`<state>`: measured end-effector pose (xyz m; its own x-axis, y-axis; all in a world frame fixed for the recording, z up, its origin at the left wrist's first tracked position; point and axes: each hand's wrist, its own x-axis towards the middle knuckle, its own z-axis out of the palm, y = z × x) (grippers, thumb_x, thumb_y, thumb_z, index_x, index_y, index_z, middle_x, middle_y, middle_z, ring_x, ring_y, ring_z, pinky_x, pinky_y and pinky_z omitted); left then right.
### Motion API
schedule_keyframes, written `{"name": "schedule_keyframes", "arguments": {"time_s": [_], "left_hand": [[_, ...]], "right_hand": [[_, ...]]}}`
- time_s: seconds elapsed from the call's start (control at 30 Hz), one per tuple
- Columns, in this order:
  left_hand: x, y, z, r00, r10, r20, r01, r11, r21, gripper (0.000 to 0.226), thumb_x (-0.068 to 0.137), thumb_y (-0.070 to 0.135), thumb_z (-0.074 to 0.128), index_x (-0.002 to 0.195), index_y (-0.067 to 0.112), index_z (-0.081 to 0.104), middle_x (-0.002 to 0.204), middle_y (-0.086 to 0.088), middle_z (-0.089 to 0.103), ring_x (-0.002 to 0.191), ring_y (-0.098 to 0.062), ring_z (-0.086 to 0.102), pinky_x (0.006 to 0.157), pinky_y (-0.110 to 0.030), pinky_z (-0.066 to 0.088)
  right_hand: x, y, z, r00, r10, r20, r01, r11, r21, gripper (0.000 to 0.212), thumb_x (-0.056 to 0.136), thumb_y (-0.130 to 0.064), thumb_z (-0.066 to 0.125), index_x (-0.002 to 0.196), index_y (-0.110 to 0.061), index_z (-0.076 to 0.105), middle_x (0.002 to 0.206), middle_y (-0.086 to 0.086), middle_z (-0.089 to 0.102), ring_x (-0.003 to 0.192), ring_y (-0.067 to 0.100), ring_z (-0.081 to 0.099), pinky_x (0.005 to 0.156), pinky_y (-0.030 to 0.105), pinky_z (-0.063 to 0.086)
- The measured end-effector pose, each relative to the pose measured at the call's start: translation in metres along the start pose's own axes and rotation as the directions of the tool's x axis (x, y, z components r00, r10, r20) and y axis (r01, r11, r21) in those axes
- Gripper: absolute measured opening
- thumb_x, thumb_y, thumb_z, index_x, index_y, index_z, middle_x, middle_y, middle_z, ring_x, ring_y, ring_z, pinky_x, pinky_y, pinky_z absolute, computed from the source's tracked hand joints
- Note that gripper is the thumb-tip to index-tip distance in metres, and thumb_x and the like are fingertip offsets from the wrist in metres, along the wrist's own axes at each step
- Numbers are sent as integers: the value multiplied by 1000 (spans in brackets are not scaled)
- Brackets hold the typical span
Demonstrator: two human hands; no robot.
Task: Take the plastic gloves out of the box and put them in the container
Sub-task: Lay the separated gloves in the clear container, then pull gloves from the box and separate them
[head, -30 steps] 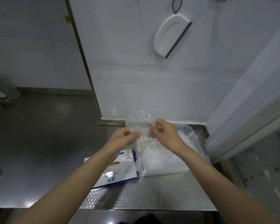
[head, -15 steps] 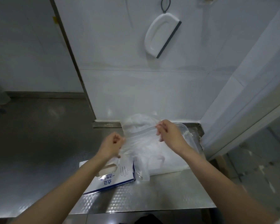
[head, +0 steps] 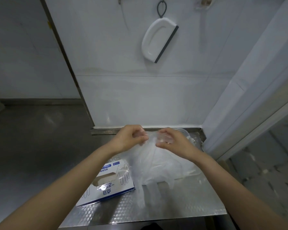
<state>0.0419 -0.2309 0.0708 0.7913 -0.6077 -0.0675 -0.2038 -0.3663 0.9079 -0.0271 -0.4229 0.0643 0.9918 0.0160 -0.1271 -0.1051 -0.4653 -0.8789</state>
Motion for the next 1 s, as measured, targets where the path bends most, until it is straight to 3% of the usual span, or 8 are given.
{"name": "schedule_keyframes", "arguments": {"time_s": [0.07,0.2,0.4,0.5,0.57,0.73,0.9,1.0], "left_hand": [[1,-3,-1,999,-28,-21,27,998,-63,15,88,5,63,75,12,58,64,2,63,54,-5,60,62,-17,51],[3,-15,2,988,-88,-125,88,996,-13,19,91,8,59,74,13,55,65,1,53,48,2,50,48,-13,44],[3,-28,-3,939,-61,-340,104,988,112,14,91,14,61,78,7,58,66,7,55,55,6,50,59,-8,36],[6,-30,-4,946,-40,-321,102,979,176,14,90,19,63,82,7,62,75,6,61,68,1,54,64,-9,37],[9,-27,-4,962,-4,-273,72,968,239,18,89,24,65,84,7,64,79,3,64,75,-9,58,71,-21,42],[11,2,1,997,77,-12,-72,966,249,9,90,20,63,81,22,64,67,7,63,66,-5,58,73,-26,45],[19,13,-2,992,89,88,-112,943,312,11,87,20,67,77,18,64,65,7,62,57,0,55,64,-20,45],[30,17,-15,995,80,66,-97,936,339,13,85,13,69,74,14,63,62,14,58,53,5,53,58,-14,42]], "right_hand": [[-3,10,-6,988,120,94,-120,993,-3,34,81,-20,74,107,-27,53,96,-15,62,86,-4,61,77,12,48],[-5,24,-5,963,193,186,-211,974,83,10,85,-7,68,95,-6,66,70,-2,69,64,1,64,64,11,48],[1,45,-19,959,282,-41,-274,952,137,13,86,-6,65,74,-9,64,65,5,63,45,1,50,54,16,47],[1,49,-28,950,227,-217,-247,967,-70,9,83,-13,71,84,-13,62,76,-3,62,64,2,56,68,19,46],[0,39,-32,956,94,-276,-143,976,-166,32,80,-24,74,106,-17,57,98,-9,60,92,4,56,83,15,40],[3,-2,-18,997,-80,8,79,951,-300,82,66,-43,81,135,-26,41,123,-22,49,114,-7,42,95,14,32],[13,8,-16,988,-82,129,119,945,-306,14,76,-20,78,88,-17,71,80,-16,67,76,-9,59,74,10,41],[18,7,-31,998,-62,7,62,970,-234,9,76,-11,78,82,-14,70,81,-9,69,77,2,65,77,19,50]]}}
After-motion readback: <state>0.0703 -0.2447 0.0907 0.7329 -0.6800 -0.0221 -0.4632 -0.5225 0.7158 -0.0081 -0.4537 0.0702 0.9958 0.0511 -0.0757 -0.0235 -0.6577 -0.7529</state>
